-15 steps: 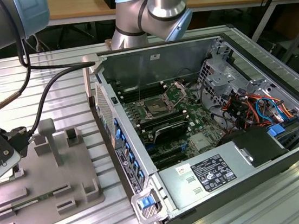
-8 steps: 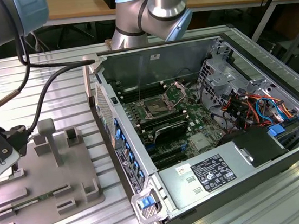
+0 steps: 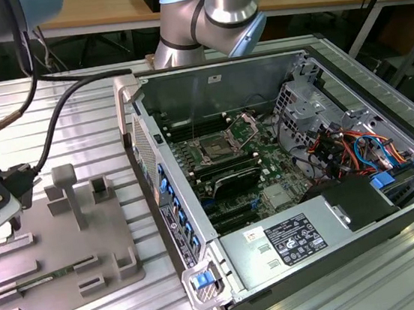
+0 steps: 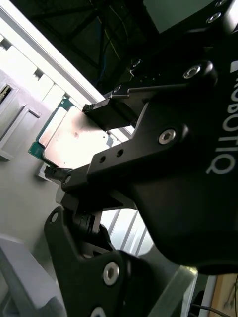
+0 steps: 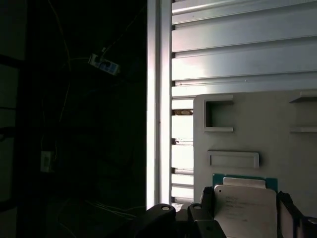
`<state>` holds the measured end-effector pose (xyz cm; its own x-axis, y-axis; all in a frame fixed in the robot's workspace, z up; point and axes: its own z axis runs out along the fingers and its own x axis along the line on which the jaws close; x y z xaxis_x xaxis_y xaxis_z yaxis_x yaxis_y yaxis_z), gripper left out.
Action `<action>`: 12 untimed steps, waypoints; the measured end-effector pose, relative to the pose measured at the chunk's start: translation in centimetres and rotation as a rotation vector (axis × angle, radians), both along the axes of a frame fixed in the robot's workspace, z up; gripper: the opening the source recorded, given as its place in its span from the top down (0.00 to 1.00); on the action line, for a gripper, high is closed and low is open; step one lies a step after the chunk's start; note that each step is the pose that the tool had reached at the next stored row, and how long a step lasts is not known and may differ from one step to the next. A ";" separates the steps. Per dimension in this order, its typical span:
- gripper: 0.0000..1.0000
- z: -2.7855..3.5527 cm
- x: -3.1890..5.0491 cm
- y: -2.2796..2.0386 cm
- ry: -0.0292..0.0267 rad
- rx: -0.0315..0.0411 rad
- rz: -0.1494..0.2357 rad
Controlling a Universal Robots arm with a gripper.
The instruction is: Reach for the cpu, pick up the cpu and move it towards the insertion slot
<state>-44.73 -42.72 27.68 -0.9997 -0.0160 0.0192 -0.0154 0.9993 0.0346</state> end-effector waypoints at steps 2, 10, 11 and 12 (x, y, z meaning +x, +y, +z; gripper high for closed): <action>0.45 0.45 0.00 0.00 -0.0006 0.0000 0.000; 0.45 1.99 0.00 0.00 -0.0019 0.0000 0.000; 0.45 2.14 0.00 0.00 -0.0022 0.0000 0.000; 0.45 2.35 0.00 0.00 -0.0024 0.0000 0.000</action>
<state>-44.73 -42.71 30.03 -0.9997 -0.0160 0.0168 -0.0154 0.9993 0.0345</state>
